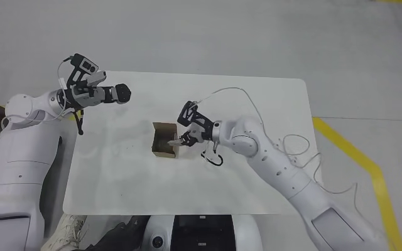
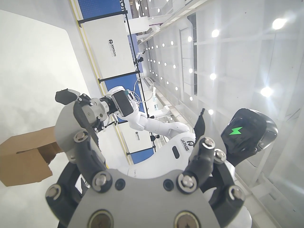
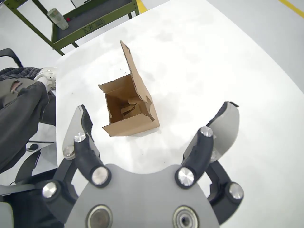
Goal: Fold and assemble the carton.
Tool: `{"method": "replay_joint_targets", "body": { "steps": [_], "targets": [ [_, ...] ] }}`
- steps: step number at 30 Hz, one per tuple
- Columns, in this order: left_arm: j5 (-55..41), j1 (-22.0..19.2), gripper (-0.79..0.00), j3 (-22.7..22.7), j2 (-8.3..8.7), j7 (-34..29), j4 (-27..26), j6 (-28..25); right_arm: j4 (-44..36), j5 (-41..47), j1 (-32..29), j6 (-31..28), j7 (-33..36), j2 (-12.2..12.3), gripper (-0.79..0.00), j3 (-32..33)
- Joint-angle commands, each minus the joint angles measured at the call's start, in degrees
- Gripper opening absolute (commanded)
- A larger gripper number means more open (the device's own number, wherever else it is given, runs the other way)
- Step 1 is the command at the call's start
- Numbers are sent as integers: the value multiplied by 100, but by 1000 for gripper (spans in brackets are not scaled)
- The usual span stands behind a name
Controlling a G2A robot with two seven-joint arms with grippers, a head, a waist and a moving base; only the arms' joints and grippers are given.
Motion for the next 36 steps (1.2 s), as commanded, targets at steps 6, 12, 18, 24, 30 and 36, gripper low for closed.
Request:
{"method": "replay_joint_targets", "body": {
  "steps": [6, 12, 18, 24, 30, 36],
  "targets": [
    [-12, 34, 0, -47, -10, 1, 6, 15, 571, 729, 418, -254, 116, -201, 0, -196],
    [-20, 50, 0, -73, -21, -14, 26, 16, 925, 899, 671, -177, 328, -360, -262, -418],
    [-41, 66, 0, -133, -25, -63, 81, 12, 1260, 1084, 815, -259, 297, -483, -551, -515],
    [-30, 61, 0, -153, -35, -74, 91, 21, 1390, 1148, 864, -415, 316, -527, -785, -520],
    [-23, 30, 0, -142, -50, -97, 80, 29, 1206, 1450, 677, -397, 17, -469, -785, -215],
    [44, -40, 0, -121, -61, -128, 58, 59, 585, 2166, 25, -243, -263, -238, -785, 530]
  ]
}}
